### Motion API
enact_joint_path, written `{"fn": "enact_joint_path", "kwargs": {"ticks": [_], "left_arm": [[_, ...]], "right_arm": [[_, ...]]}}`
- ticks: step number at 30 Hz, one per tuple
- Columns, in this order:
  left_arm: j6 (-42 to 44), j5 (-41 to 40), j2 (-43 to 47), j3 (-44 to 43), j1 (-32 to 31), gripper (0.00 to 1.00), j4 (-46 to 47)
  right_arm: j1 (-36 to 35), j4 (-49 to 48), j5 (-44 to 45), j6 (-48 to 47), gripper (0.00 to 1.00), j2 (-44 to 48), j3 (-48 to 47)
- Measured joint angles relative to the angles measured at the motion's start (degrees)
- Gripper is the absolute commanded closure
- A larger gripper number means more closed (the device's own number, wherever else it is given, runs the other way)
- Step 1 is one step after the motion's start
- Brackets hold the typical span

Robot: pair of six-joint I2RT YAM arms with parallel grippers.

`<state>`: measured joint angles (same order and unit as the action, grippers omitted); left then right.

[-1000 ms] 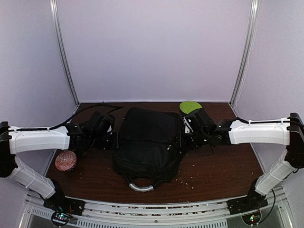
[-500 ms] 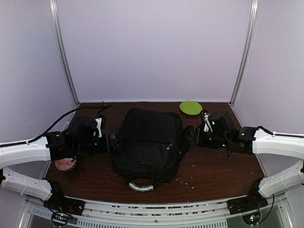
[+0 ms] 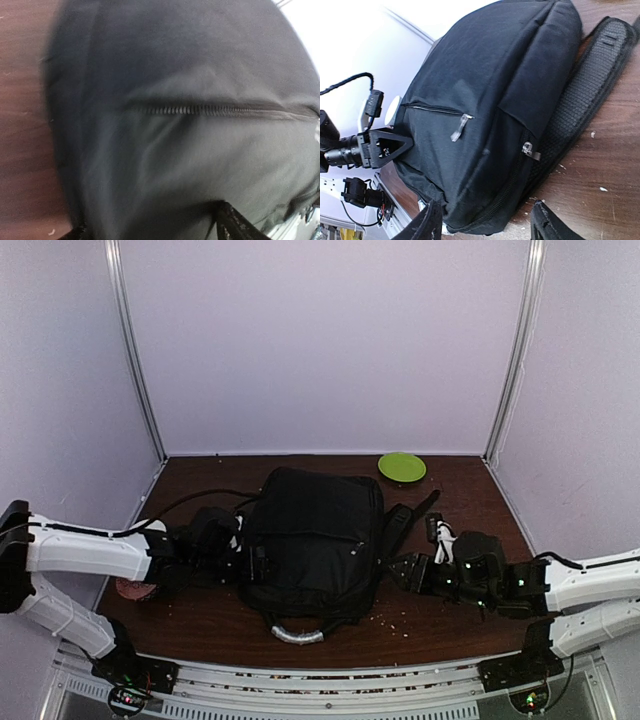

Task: Pack the student bag
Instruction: Adjust the student bag at the center of the board.

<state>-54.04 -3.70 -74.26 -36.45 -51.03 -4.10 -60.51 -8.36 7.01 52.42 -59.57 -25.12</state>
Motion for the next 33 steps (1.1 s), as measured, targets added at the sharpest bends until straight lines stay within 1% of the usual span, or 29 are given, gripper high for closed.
{"fn": "enact_joint_path", "kwargs": {"ticks": [4,8,10,14,18,22,26,29,30,31,33], "left_arm": [[-1.09,3.28,-11.13,-3.21,0.07,0.51,3.89],[-4.20,6.62,-16.85,-3.82,-0.24,0.69,13.07],[-6.05,7.41,-18.80,-3.82,-0.61,0.74,18.01],[-9.18,7.02,-22.16,-3.98,-1.99,0.79,25.20],[-11.47,4.70,-23.65,-4.61,-2.84,0.79,27.30],[-11.87,3.21,-24.24,-6.19,-2.89,0.79,25.57],[-11.45,2.78,-24.59,-7.61,-0.94,0.79,24.26],[-10.60,2.69,-24.59,-7.93,1.31,0.77,23.56],[-10.19,2.71,-24.59,-7.93,2.05,0.75,23.41],[-9.68,2.73,-24.59,-7.93,2.80,0.70,23.21],[-8.39,2.71,-24.37,-7.93,3.74,0.52,22.62]], "right_arm": [[-0.90,-0.94,2.51,3.21,0.40,2.97,5.40],[-0.92,-0.98,4.02,5.66,0.39,3.54,8.85],[-0.92,-1.70,4.70,6.38,0.39,2.97,9.35],[-0.92,-4.74,5.38,6.49,0.39,-1.57,8.55],[-0.35,-7.61,6.01,6.51,0.39,-8.92,6.10],[2.43,-12.31,4.37,6.05,0.40,-16.59,3.87],[4.70,-13.64,1.60,4.52,0.41,-24.57,-2.56],[5.05,-13.75,-0.07,3.41,0.41,-28.13,-6.27],[5.07,-13.77,-0.66,3.08,0.41,-29.14,-7.28],[5.07,-13.90,-1.22,2.80,0.41,-29.88,-8.04],[5.05,-14.16,-2.49,1.97,0.40,-30.08,-8.59]]}}
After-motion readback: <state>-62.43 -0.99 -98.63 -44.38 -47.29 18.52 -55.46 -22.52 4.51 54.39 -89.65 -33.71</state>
